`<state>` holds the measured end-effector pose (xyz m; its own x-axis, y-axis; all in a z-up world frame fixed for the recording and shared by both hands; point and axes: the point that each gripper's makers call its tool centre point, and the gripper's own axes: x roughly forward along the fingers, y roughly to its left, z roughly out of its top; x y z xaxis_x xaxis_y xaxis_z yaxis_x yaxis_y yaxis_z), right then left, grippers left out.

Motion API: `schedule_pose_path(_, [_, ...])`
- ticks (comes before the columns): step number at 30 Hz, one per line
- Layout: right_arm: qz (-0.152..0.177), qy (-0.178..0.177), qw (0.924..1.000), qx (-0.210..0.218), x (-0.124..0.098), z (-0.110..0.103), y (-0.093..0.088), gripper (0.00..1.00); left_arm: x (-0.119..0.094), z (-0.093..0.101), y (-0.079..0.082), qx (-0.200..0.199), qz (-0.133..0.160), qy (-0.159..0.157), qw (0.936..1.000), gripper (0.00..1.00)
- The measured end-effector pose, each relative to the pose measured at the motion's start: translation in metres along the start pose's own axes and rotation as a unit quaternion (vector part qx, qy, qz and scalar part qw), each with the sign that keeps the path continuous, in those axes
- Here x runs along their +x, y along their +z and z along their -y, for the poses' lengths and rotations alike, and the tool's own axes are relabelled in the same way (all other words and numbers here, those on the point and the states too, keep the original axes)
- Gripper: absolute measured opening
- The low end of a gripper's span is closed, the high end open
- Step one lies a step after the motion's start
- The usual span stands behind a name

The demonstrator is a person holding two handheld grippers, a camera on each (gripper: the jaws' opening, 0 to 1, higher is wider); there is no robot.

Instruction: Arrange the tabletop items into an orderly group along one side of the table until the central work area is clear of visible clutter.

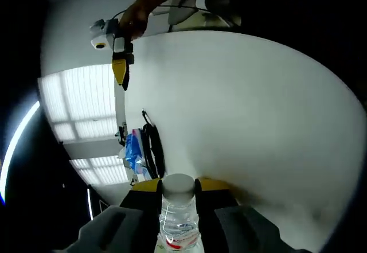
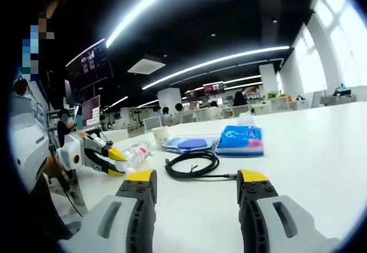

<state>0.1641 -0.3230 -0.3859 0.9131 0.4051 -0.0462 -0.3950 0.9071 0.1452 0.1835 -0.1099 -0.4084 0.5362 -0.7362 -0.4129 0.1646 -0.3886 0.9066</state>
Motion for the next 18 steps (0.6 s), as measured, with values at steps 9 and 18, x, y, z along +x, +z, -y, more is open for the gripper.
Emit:
schedule_pose_path(9, [0.008, -0.013, 0.9999, 0.001, -0.006, 0.006, 0.003, 0.54, -0.010, -0.021, -0.007, -0.034, -0.025, 0.085, 0.9955, 0.20])
schedule_pose_path(18, [0.015, -0.028, 0.9995, 0.008, -0.008, 0.016, 0.003, 0.54, -0.033, -0.049, -0.023, -0.116, -0.033, 0.171, 0.9779, 0.21])
